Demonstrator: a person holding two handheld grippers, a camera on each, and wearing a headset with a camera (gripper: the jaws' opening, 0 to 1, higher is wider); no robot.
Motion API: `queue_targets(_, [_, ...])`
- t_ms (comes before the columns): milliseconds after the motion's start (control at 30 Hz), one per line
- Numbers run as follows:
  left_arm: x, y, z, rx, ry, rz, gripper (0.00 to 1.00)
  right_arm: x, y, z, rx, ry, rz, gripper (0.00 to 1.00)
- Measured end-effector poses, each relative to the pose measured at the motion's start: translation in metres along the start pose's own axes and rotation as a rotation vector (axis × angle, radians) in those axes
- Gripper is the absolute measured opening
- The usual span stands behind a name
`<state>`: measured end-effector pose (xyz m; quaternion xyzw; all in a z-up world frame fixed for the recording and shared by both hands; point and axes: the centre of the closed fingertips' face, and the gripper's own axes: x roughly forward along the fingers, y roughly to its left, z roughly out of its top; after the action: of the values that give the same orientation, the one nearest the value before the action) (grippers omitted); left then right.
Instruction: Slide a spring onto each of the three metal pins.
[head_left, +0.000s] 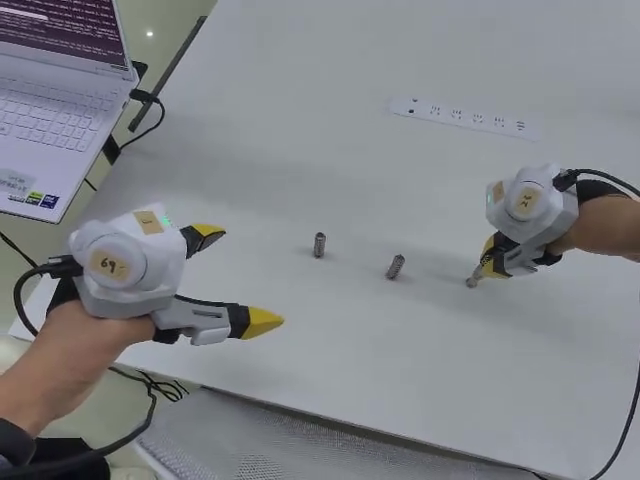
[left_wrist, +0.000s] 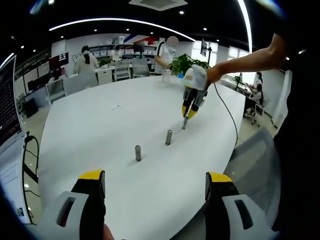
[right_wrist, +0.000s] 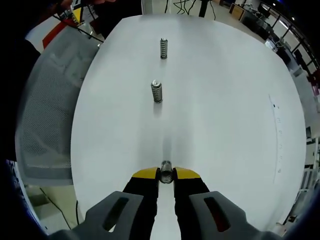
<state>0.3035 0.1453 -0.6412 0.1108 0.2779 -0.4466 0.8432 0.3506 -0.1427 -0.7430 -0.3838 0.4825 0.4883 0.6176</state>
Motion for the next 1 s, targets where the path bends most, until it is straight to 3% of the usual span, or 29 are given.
queue_targets(1000, [-0.005,0.007,-0.004,-0.016,0.007,0.017,0.79,0.022,0.003,-0.006,0.003,0.03,0.036,0.09])
